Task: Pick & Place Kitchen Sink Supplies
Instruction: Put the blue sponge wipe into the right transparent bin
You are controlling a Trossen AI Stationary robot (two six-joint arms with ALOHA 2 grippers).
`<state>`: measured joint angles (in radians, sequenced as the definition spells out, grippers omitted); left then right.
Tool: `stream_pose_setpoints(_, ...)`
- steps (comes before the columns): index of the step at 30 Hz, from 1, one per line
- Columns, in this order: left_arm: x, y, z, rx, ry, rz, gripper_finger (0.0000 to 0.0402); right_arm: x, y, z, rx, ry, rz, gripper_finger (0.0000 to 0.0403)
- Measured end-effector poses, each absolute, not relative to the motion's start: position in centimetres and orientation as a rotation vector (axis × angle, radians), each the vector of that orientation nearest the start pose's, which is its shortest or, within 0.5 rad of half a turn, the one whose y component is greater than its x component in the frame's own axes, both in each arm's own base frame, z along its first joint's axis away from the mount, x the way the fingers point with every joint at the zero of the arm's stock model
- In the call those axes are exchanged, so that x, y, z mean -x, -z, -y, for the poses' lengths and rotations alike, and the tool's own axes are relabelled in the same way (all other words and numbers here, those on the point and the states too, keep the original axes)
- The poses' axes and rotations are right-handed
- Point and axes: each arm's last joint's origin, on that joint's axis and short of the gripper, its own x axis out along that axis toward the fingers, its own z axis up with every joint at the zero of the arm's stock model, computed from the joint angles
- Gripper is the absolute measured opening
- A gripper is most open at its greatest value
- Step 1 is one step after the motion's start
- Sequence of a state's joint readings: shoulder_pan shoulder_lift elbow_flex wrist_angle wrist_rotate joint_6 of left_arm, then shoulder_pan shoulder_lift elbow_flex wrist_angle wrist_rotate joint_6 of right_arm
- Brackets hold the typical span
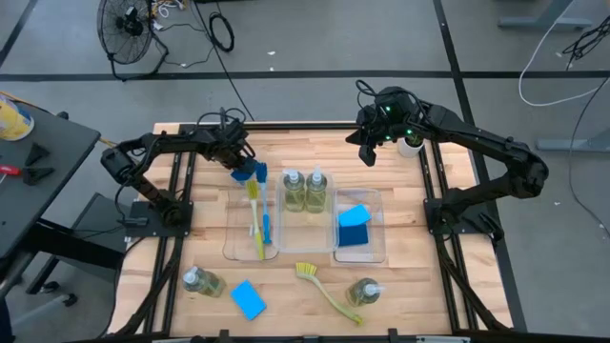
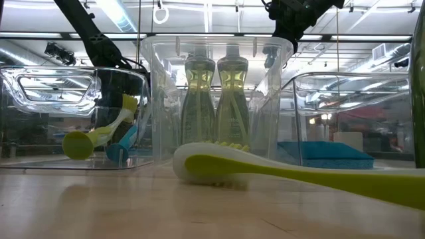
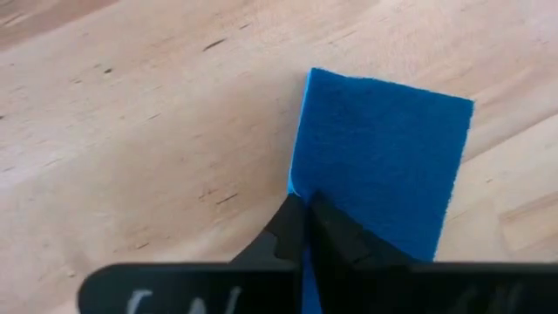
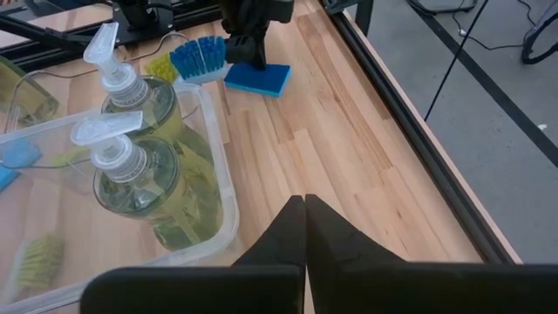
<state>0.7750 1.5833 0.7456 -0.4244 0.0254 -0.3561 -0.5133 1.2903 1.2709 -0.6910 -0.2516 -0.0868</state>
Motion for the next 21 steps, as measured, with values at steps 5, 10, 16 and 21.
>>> stream_pose_setpoints(5,-18.8,-13.7,-18.3,0.8,-0.863,-1.077,0.0006,-23.5,-35.0,12.4,-0.181,0.221,-0.667,0.0)
stream_pose_setpoints(10,-19.5,-15.4,-19.1,0.767,-0.863,-1.07,0.0005,-23.5,-35.0,12.4,-0.181,0.222,-0.667,0.0)
stream_pose_setpoints(16,-20.6,-18.4,-20.4,0.699,-0.879,-1.053,0.0004,-23.5,-35.0,12.4,-0.181,0.222,-0.667,0.0)
stream_pose_setpoints(21,-21.3,-20.8,-21.2,0.635,-0.883,-1.044,0.0004,-23.5,-35.0,12.4,-0.181,0.221,-0.667,0.0)
